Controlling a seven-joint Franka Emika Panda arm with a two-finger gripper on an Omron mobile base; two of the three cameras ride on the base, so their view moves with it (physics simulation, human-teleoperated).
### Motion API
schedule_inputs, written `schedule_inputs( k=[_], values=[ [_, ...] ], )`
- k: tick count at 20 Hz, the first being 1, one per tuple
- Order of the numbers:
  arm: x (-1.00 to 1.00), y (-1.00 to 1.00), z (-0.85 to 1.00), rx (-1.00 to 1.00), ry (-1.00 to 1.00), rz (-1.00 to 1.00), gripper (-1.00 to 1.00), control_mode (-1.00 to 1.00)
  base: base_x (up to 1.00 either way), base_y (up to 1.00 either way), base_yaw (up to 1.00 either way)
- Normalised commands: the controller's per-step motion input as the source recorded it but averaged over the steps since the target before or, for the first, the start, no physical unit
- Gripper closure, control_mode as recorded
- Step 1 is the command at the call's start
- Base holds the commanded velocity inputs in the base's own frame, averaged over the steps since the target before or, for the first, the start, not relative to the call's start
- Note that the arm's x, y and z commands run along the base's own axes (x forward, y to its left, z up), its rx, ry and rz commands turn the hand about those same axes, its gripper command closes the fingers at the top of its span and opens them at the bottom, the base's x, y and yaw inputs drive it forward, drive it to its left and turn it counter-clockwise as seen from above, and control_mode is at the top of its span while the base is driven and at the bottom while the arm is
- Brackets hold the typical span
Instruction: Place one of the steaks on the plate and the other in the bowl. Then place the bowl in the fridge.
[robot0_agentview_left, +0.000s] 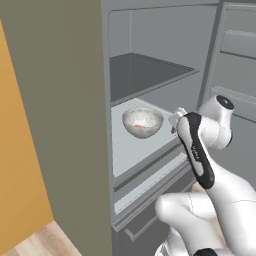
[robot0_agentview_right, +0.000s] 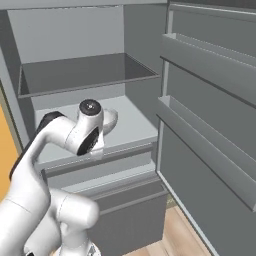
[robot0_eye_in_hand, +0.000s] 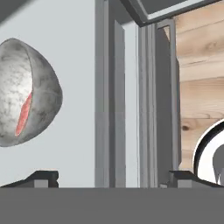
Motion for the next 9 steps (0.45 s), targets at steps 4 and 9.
schedule_inputs(
  k=[4,9],
  values=[
    [-0.94,-0.09,-0.09,-0.14,0.05,0.01,-1.00,-1.00,0.00,0.00,0.00],
    [-0.41,-0.01,-0.33,-0.13,0.12,0.00,-1.00,-1.00,0.00,0.00,0.00]
  ],
)
